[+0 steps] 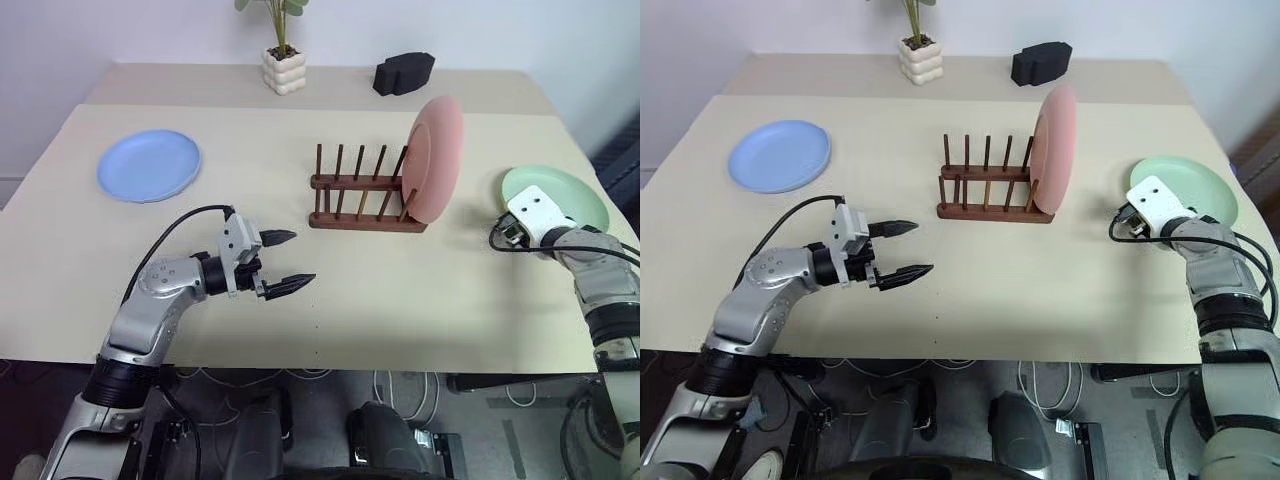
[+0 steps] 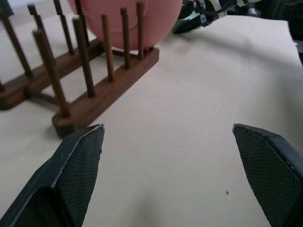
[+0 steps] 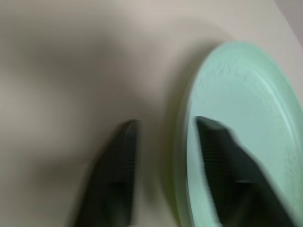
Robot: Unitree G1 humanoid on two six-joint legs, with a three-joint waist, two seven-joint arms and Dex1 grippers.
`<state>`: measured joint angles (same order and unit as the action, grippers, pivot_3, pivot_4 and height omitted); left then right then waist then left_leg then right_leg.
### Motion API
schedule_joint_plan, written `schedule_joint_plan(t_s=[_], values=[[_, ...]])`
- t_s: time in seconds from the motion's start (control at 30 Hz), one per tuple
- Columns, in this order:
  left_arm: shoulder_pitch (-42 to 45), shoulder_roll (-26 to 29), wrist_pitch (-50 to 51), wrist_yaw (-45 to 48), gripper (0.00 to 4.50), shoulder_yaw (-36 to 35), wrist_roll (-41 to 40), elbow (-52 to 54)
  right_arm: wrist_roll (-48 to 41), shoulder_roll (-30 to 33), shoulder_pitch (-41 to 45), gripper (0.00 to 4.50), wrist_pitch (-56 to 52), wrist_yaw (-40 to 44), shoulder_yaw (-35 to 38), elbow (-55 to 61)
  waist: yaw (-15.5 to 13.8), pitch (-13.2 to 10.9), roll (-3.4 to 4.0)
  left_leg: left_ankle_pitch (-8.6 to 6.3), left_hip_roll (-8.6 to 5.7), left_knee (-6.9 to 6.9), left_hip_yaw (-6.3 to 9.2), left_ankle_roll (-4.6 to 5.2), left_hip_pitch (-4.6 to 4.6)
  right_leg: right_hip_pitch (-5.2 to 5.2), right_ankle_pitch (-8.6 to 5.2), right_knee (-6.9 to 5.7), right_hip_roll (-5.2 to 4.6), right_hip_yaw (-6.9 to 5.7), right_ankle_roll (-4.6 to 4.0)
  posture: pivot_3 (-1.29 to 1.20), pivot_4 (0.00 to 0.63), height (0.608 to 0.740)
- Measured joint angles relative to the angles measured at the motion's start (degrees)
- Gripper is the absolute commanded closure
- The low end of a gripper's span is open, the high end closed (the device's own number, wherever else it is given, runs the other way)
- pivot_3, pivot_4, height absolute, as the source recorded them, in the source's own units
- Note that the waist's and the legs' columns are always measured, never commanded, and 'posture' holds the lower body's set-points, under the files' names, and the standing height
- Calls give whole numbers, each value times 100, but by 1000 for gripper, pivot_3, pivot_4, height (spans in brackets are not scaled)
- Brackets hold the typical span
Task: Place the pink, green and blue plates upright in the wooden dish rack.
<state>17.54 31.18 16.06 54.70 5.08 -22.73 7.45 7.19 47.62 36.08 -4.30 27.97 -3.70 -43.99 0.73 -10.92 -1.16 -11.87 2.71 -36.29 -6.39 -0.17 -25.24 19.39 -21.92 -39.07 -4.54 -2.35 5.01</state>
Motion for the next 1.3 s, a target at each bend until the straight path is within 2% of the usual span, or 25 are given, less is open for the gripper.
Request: schedule_joint_plan(t_s=[0.03, 0.37, 0.47, 0.57, 0.63, 0.77, 0.87, 1.03, 1.17, 1.3], values=[[-9, 1, 6, -20, 0, -14, 0, 10, 54, -2, 27, 4487, 28, -33, -4, -106, -4, 0, 0, 0, 0, 0, 0, 0, 0, 0, 0, 0, 0, 0, 0, 0, 150, 732], [-110, -1, -13, -78, 0, -133, -16, 52, 179, -41, -108, 4487, 85, -527, 86, -52, 6, 0, 4, 1, 0, 1, 0, 0, -1, 1, 0, -3, 0, 0, 0, 0, 150, 732], [-114, -4, -70, -85, 0, -137, 15, 43, 193, 8, -282, 4487, 73, -913, 356, 739, 17, -5, 35, 1, 0, 0, 0, 0, -4, 7, 0, -6, -1, 1, 0, 0, 150, 732], [-109, -36, -153, -148, 0, -140, 61, 36, 67, 123, -229, 4487, 8, -1173, 926, 1810, 31, -2, 60, 4, 2, 3, -1, -6, -3, 12, 0, -13, 3, 3, 0, 0, 150, 732], [-76, -99, -167, -244, 0, -147, 84, 28, -104, 145, 20, 4487, -48, -1172, 1225, 2658, 45, -1, 62, 7, 5, 5, 0, -10, -2, 13, 0, -15, 7, 4, 0, 0, 150, 732], [103, -204, -176, -432, 0, -185, 90, -12, -570, 77, 674, 4487, -98, -814, 1335, 4136, 19, 2, 58, 7, 7, 4, 2, -10, -2, 11, 0, -13, 9, 5, 0, 0, 150, 732], [138, -201, -183, -537, 0, -321, 99, -79, -1539, -352, 964, 4487, -568, -254, 1272, 5120, 13, 2, 58, 6, 6, 3, 2, -9, -2, 10, 0, -14, 7, 5, -1, 0, 150, 732], [175, -193, -184, -656, 0, -440, 103, -168, -4344, -1432, 1023, 4487, -2372, 215, 1058, 6712, 8, 1, 57, 4, 5, 2, 7, -2, -8, 10, 1, -16, 3, 1, -1, 0, 150, 732], [141, -176, -184, -730, 0, -522, 102, -159, -6010, -2212, 1014, 4487, -3315, -435, 1176, 6984, 5, 4, 46, 0, 1, -1, 10, 6, -9, 7, 1, -15, -4, -3, -1, 0, 150, 732], [54, -166, -177, -759, 0, -554, 102, -87, -6534, -2739, 814, 4487, -3735, -1421, 1281, 6883, 12, 6, 45, 1, 1, 2, 10, 6, -9, 11, 1, -18, -2, -3, -1, 0, 150, 732]])
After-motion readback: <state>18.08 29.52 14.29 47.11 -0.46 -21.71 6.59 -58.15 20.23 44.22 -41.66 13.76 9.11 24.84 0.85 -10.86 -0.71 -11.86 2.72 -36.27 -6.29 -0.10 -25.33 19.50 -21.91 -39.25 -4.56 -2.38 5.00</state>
